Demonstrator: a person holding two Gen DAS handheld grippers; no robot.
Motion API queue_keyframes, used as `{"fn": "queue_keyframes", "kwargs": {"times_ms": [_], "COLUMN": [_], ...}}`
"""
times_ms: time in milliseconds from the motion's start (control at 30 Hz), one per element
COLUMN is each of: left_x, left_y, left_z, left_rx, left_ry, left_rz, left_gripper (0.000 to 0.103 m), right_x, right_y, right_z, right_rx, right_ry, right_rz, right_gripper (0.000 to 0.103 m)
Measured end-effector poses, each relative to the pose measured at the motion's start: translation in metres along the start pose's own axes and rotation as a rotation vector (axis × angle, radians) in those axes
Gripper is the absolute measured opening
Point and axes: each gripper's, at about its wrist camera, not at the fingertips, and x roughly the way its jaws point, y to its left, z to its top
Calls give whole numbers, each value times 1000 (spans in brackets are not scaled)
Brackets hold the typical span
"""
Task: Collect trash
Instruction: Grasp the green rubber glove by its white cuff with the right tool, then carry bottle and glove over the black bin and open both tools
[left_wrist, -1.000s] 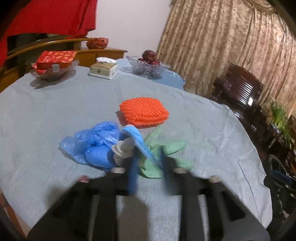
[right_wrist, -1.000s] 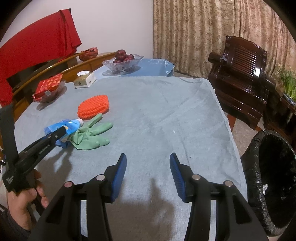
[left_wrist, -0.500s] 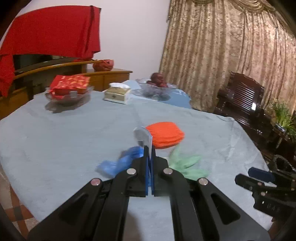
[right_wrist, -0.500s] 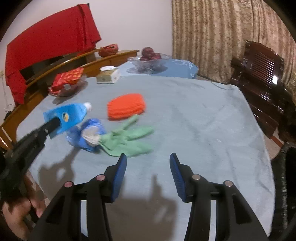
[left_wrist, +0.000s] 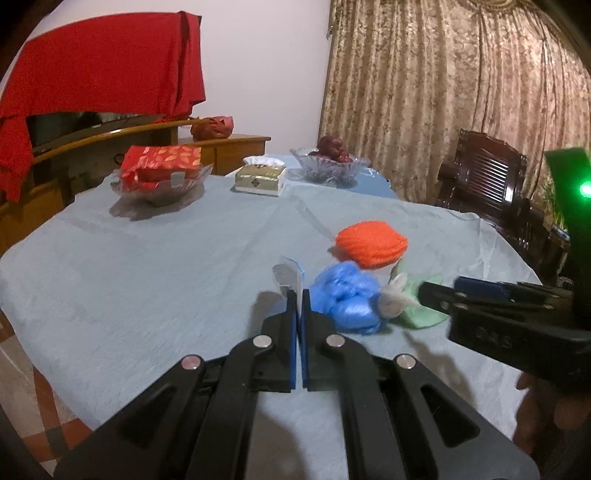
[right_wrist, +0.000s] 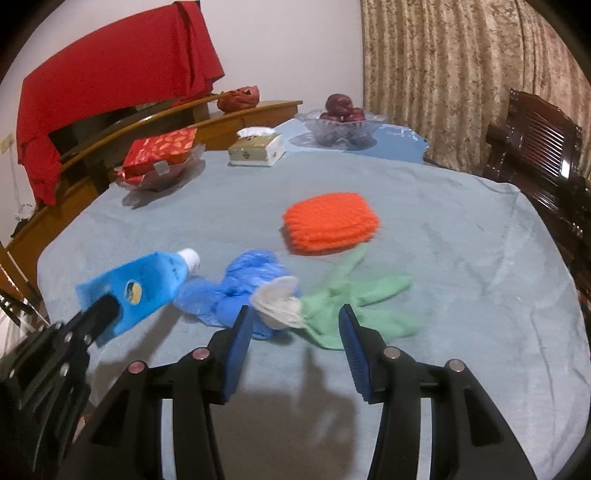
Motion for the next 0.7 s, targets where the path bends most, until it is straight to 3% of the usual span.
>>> {"fn": "queue_keyframes", "kwargs": {"times_ms": [167,233,267,300,700], "left_x": [-1,-2,-2,-2,-38], "left_y": [17,20,20,21,-4], "left_z": [-4,-5,-5,-5,8], "left_rx": [-36,-40,-41,-45,-38], "left_ry": [8,8,9,8,-46], "left_rz": [3,1,1,-1,4], "left_gripper": [1,1,1,1,1], "right_x": [27,40,42,37,-48], "right_y": [15,14,10,5,-45], "right_z": [-3,-5,-6,-7,-1], "right_rx": [-34,-37,-29,-19,3], "right_ry": [43,100,115,100,-17], "right_rz": [-26,-21,-12,-12,8], "right_gripper": [48,15,5,3,2]}}
